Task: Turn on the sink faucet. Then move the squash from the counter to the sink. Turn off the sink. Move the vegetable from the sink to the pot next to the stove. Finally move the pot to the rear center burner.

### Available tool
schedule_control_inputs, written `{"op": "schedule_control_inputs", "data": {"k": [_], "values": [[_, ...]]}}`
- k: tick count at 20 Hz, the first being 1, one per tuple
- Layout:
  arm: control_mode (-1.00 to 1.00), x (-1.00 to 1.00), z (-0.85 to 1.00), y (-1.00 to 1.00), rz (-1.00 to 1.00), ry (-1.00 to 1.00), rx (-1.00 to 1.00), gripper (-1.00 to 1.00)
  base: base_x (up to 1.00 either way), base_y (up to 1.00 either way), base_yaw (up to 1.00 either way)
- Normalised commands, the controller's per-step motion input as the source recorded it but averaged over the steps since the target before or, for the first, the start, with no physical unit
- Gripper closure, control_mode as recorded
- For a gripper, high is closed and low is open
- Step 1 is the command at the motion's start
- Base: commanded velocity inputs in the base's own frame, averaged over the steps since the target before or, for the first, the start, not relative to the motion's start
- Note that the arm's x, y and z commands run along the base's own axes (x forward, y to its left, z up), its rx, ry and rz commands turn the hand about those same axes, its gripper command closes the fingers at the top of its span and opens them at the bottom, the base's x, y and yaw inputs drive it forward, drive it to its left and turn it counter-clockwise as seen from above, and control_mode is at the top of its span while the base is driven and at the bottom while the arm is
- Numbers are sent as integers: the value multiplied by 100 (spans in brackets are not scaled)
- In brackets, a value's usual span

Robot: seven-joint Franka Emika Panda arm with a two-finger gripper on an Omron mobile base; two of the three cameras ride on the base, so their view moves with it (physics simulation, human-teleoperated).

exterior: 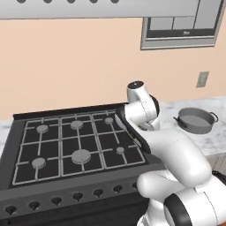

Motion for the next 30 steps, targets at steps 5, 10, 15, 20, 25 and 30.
{"op": "schedule_control_inputs", "data": {"k": [5,10,15,20,25,30], "values": [[100,0,0,0,0,0,0,100,34,-36,12],[100,0,0,0,0,0,0,100,17,-21,6],[-100,1,-20,-76,0,0,4,100,0,0,0],[-100,11,-8,-99,0,0,8,100,0,0,0],[-100,21,-1,-100,0,0,9,100,0,0,0],[-100,19,0,-97,0,0,9,100,0,0,0]]}}
